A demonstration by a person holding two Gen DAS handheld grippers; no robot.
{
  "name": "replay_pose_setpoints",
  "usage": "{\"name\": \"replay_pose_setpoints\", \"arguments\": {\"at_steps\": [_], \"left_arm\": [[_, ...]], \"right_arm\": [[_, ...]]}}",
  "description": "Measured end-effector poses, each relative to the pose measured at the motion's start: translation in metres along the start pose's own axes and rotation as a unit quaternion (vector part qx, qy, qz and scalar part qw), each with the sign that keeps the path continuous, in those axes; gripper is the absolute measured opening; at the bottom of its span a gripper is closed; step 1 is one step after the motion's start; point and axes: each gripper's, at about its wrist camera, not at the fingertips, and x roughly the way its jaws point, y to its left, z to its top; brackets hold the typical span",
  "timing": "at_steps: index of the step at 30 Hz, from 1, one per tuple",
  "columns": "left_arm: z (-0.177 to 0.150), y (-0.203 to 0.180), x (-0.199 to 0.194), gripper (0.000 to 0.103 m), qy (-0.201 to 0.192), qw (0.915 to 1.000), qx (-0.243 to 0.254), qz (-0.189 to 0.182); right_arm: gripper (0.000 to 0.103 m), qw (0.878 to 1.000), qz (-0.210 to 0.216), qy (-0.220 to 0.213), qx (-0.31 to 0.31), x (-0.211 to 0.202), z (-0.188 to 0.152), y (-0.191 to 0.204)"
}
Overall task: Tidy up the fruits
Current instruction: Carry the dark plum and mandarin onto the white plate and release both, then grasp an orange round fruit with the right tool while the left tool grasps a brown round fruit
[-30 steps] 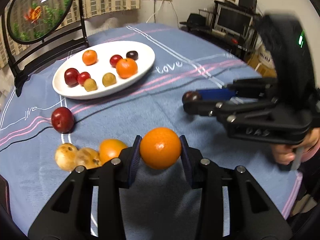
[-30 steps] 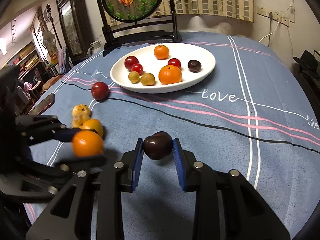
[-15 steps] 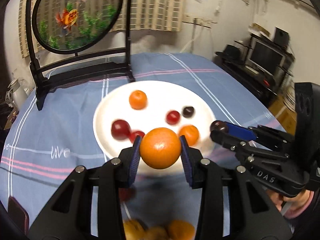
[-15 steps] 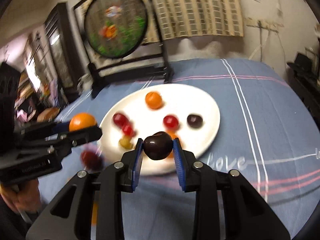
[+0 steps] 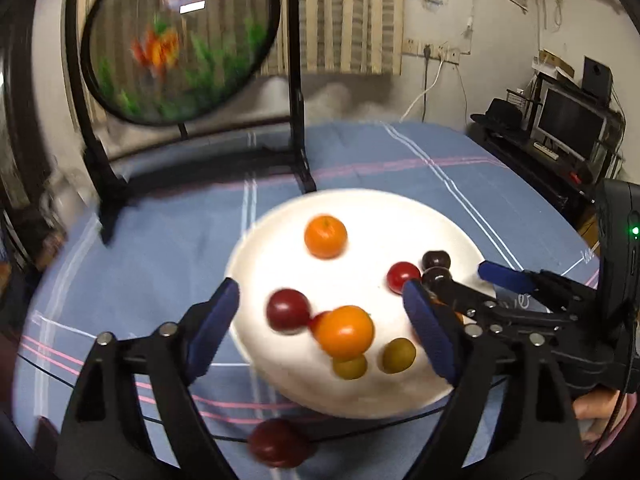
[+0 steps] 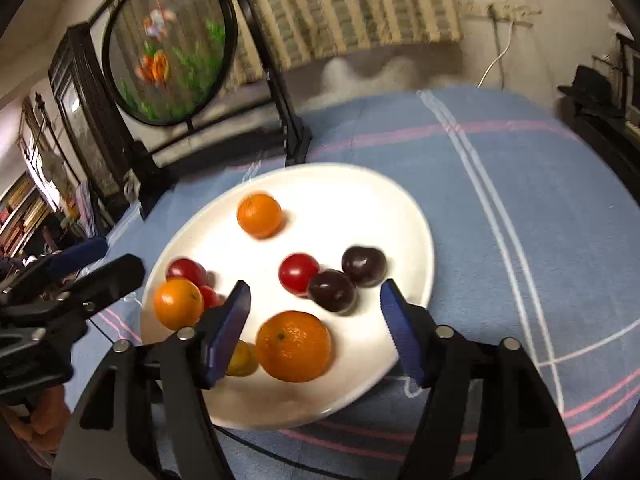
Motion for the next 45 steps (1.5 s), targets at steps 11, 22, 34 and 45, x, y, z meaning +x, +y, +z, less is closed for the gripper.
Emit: {"name": "replay_pose_setpoints", "arguments": {"at_steps": [11, 22, 34, 45], "left_arm": [[-0.045, 0.036, -0.055, 0.100, -0.005, 0.9999, -0.009, 0.010], [-0.074, 0.052, -0.060, 0.100, 0.010, 0.9987, -0.047, 0.018], [-0.077, 0.051, -0.065, 0.100, 0.007, 0.9987, -0.044, 0.024], [-0.079, 0.058, -0.065, 0.100, 0.014, 0.9977, -0.061, 0.026]], "right_arm": [[0.068, 0.947, 0.116, 0.091, -0.285, -0.059, -0.075, 0.099], [0.068, 0.909, 0.133, 0.148, -0.365, -0.048, -0.124, 0.122], [0.054, 0.919, 0.122, 0.157, -0.340, -0.041, -0.124, 0.115], [0.041, 0.920, 0.118, 0.161, -0.337, -0.037, -0.122, 0.112]]}}
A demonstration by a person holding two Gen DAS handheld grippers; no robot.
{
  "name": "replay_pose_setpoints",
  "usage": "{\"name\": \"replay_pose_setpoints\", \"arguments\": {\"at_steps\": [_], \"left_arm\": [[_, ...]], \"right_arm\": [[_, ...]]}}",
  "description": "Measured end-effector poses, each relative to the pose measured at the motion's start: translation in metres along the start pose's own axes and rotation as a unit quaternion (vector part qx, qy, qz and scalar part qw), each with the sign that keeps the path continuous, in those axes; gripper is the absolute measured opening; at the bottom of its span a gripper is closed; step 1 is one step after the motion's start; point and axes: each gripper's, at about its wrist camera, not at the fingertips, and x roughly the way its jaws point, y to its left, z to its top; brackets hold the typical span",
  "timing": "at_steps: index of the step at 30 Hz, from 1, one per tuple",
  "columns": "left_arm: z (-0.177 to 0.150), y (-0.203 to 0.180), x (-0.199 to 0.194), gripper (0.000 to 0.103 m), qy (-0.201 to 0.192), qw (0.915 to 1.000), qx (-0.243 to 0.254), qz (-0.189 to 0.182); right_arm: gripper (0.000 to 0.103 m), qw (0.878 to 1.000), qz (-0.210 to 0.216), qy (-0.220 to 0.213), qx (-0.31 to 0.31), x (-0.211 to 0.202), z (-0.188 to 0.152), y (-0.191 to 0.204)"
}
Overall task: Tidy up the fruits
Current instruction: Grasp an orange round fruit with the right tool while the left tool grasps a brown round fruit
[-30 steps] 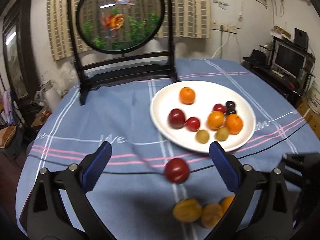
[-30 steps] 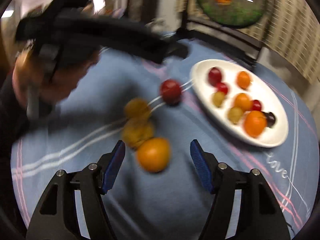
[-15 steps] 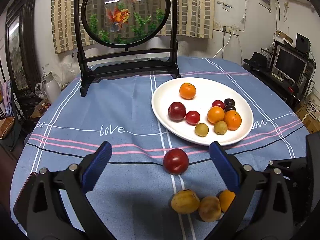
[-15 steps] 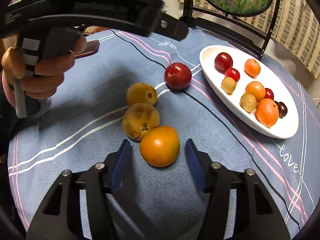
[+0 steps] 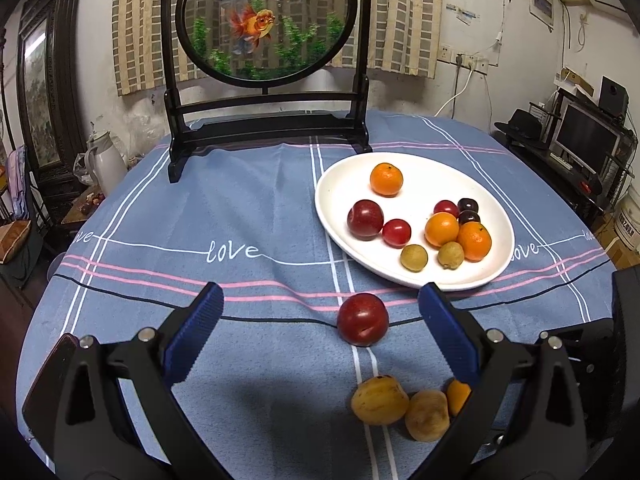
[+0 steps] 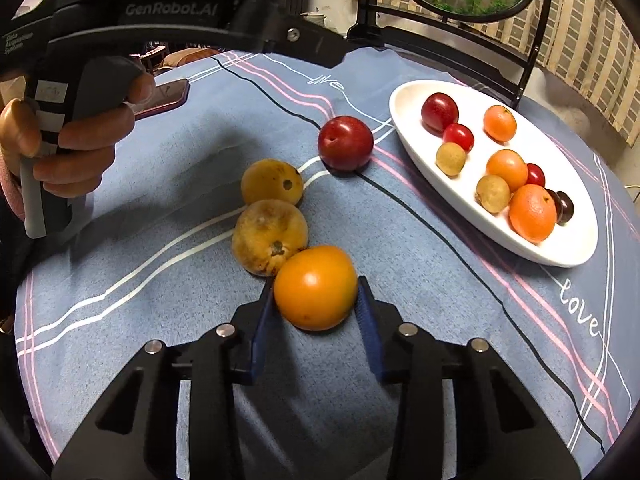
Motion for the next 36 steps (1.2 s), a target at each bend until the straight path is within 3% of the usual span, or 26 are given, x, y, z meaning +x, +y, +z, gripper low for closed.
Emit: {"name": "replay_pose_setpoints", "arguments": {"at_steps": [3, 6, 10, 12, 16, 20, 28, 36], "left_arm": [[-0.002, -0.001, -0.004, 0.100, 0.000, 0.9998, 0.002, -0.020], [-0.009, -0.017, -0.013, 0.100, 0.000, 0.9973, 0.049, -0.054], [-0.033, -0.050, -0.030, 0.099, -0.001, 0.9824, 0.140, -0.124], [-0.046, -0.064, -0.039, 0.092, -0.004, 0.9738, 0.174, -0.146], [-0.065, -0.076, -0.037, 0.058, 0.021, 0.9637, 0.207, -0.168], [-0.073, -0.072, -0.025, 0.045, 0.055, 0.9647, 0.199, -0.164], [-0.075, -0.064, -0.008, 0.045, 0.070, 0.9717, 0.191, -0.120], [-0.085, -0.080, -0.004, 0.050, 0.051, 0.9655, 0.240, -0.087]], "right_arm": [[0.041, 1.000, -0.002, -0.017, 0.023, -0.014, -0.005, -0.009], [0.041, 0.998, 0.000, -0.032, 0.059, -0.025, -0.010, -0.022], [0.041, 0.995, 0.000, -0.033, 0.099, -0.031, -0.020, -0.037], [0.041, 0.994, -0.002, -0.032, 0.106, -0.031, -0.022, -0.039], [0.041, 0.993, -0.001, -0.034, 0.112, -0.034, -0.024, -0.039], [0.041, 0.992, -0.002, -0.034, 0.118, -0.035, -0.025, -0.039], [0.041, 0.992, -0.002, -0.029, 0.126, -0.034, -0.026, -0.041], [0.041, 0.991, -0.001, -0.025, 0.130, -0.034, -0.026, -0.040]]}}
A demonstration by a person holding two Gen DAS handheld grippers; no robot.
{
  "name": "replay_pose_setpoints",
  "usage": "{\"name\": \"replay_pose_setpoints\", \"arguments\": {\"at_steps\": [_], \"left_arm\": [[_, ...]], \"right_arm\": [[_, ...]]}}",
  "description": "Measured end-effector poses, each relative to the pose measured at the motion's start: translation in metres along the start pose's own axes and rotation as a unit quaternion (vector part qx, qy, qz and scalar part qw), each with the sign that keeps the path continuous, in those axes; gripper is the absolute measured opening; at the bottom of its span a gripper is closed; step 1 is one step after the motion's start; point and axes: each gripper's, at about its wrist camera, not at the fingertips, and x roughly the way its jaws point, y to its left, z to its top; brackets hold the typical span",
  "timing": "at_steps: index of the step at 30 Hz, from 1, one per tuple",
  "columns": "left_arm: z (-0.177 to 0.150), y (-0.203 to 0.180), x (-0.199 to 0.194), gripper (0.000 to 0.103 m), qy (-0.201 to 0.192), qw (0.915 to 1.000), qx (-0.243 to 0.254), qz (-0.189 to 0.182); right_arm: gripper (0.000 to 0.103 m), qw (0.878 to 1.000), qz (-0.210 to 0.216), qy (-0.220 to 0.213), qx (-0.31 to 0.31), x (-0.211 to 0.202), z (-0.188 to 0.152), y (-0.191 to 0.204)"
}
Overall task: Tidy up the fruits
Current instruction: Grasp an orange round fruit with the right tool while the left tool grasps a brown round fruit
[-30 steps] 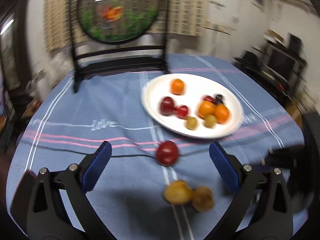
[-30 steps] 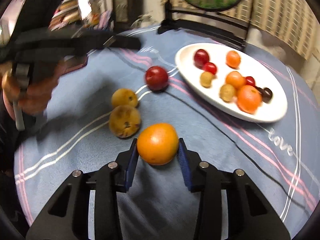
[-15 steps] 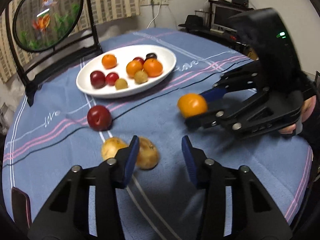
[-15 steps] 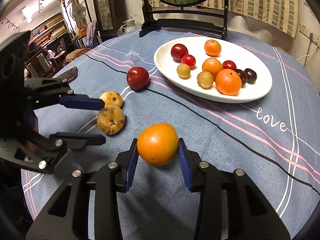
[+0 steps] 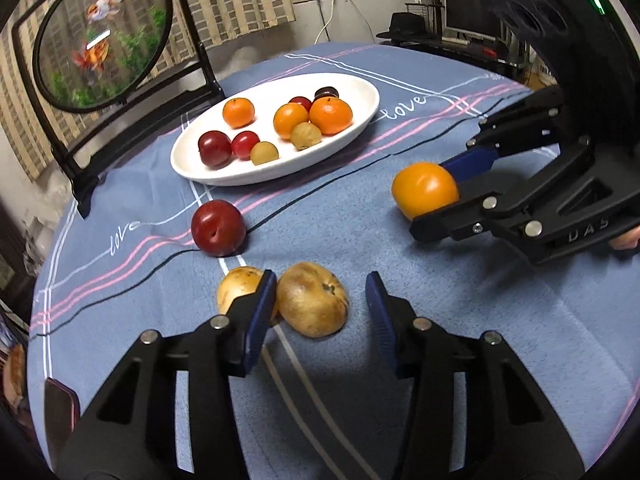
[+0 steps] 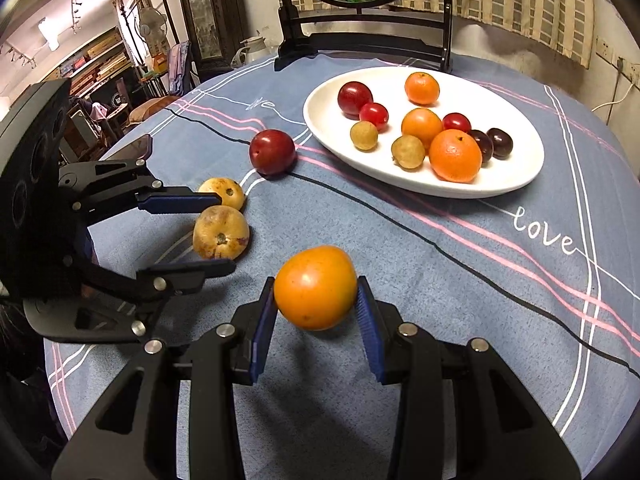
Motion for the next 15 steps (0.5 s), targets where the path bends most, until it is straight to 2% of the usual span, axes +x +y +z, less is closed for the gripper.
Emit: {"name": "replay_pose_setpoints", "arguments": {"at_steps": [6, 9, 11, 15], "left_arm": [[0.000, -0.010, 0.004, 0.050, -0.005, 0.9995, 0.018, 0.025], [0.000, -0.011, 0.004, 0.042, -0.010, 0.9991, 0.016, 0.039], [0.002, -0.005, 0.002, 0.033, -0.013, 0.9994, 0.001, 0.033], [0.004, 0.005, 0.002, 0.029, -0.015, 0.9994, -0.029, 0.008]], "right_arm": [[0.041, 1.000, 0.001, -0.001, 0.003, -0.001, 0.000, 0.000], [0.041, 1.000, 0.003, -0.001, 0.004, -0.002, 0.000, 0.001], [0.041, 1.000, 0.003, -0.002, 0.004, -0.003, 0.000, 0.001], [0.041, 1.000, 0.004, -0.004, 0.006, -0.004, 0.000, 0.000]]}}
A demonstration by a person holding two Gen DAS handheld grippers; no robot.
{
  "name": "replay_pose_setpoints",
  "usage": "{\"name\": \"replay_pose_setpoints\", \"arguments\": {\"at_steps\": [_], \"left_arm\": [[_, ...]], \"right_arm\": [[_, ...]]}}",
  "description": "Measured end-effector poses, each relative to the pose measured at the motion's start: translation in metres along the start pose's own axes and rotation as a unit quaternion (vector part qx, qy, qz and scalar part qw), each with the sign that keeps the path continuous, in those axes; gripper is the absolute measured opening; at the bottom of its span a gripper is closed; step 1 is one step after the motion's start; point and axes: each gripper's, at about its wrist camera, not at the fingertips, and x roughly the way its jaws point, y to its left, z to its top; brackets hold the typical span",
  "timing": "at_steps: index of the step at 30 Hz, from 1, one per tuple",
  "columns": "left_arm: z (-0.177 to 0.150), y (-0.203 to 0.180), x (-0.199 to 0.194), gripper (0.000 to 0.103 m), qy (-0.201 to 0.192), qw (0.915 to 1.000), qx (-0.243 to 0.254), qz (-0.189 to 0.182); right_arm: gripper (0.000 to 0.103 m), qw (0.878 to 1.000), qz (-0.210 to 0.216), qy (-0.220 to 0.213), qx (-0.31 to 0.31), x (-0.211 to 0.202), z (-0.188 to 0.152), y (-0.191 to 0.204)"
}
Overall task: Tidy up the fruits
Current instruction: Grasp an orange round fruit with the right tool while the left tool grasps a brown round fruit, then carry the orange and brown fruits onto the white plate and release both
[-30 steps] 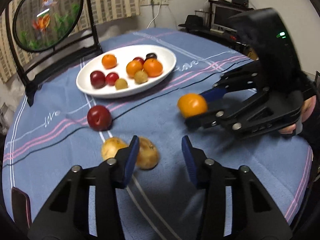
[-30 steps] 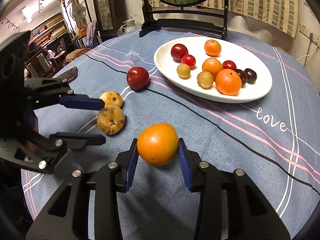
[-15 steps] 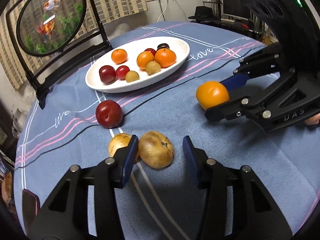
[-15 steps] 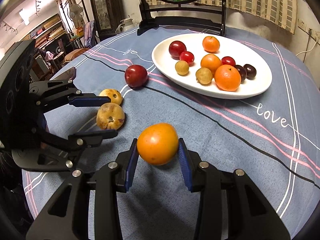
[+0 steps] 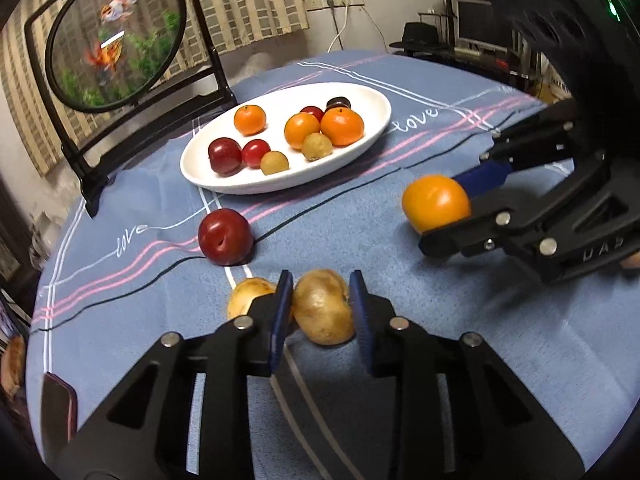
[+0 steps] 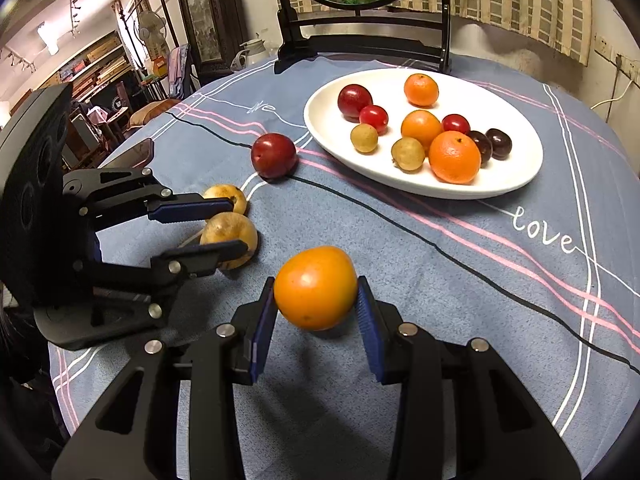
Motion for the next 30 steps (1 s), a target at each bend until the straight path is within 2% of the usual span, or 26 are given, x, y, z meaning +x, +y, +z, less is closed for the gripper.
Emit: {"name": "replay_pose_setpoints", "arguments": {"at_steps": [4, 7, 9, 18, 21, 25, 27, 30], "left_arm": [[-0.002, -0.006, 0.001, 0.029, 0.001, 0.9998, 0.021, 0.006], [-0.005, -0.010, 0.005, 0.035, 0.009, 0.9993, 0.034, 0.012], [-0.005, -0.012, 0.007, 0.035, 0.010, 0.9991, 0.038, 0.016], [-0.005, -0.008, 0.007, 0.034, 0.012, 0.9998, 0.018, 0.005], [-0.001, -0.003, 0.003, 0.033, 0.008, 0.9999, -0.001, -0.014], [0.025, 0.016, -0.004, 0.033, -0.009, 0.9975, -0.044, -0.056], [0.050, 0.033, -0.001, 0.033, -0.020, 0.9956, -0.066, -0.064], [0.088, 0.058, 0.015, 0.032, -0.030, 0.9930, -0.097, -0.060]], "right_arm": [[0.041, 1.000, -0.001, 0.002, 0.003, 0.001, 0.000, -0.001], [0.041, 1.000, -0.001, 0.003, 0.004, 0.001, 0.000, -0.001], [0.041, 1.000, 0.000, 0.004, 0.005, 0.001, 0.000, -0.001], [0.041, 1.000, -0.003, -0.004, 0.003, -0.004, 0.001, 0.000], [0.041, 1.000, -0.003, -0.011, 0.010, -0.008, 0.002, -0.003], [0.040, 0.998, -0.003, -0.043, 0.048, -0.014, 0.016, -0.023], [0.041, 0.995, -0.003, -0.068, 0.079, -0.019, 0.029, -0.038], [0.041, 0.987, -0.029, -0.100, 0.123, -0.016, 0.051, -0.062]]}}
